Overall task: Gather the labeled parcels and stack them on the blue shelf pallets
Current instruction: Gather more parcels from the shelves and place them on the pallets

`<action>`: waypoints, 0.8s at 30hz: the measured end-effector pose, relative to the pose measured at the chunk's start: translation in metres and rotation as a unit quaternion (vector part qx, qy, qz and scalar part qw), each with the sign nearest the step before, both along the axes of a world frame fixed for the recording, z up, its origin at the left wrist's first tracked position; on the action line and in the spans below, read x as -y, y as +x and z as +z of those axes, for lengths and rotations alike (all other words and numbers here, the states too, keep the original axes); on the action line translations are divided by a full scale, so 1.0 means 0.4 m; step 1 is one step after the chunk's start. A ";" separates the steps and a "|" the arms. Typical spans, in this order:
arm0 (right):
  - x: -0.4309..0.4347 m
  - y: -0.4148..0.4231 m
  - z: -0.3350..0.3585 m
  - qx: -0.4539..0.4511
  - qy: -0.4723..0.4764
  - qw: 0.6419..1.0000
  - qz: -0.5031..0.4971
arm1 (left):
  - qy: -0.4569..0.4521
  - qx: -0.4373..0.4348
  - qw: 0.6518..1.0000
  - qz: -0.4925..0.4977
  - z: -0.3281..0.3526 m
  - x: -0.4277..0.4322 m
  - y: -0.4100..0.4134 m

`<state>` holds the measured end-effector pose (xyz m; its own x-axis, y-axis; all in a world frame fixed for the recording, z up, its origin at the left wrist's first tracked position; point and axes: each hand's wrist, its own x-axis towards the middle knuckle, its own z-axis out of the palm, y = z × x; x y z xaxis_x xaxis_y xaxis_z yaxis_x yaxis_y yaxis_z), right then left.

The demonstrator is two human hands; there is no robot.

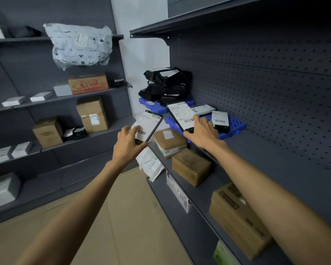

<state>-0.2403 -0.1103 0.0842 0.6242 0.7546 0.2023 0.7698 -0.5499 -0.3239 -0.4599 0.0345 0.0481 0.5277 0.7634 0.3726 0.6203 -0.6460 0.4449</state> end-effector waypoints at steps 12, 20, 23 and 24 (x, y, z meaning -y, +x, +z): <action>-0.163 0.410 -0.060 -0.039 -0.030 0.989 -0.139 | -0.031 -0.019 0.990 -0.137 0.040 -0.276 0.533; -0.208 0.497 -0.107 -0.043 -0.035 0.974 -0.221 | -0.032 -0.051 0.968 -0.244 0.011 -0.362 0.787; -0.229 0.498 -0.120 -0.035 -0.021 0.967 -0.252 | -0.049 -0.066 0.952 -0.294 -0.009 -0.378 0.855; -0.237 0.492 -0.123 -0.034 -0.017 0.964 -0.264 | -0.053 -0.068 0.947 -0.309 -0.013 -0.381 0.873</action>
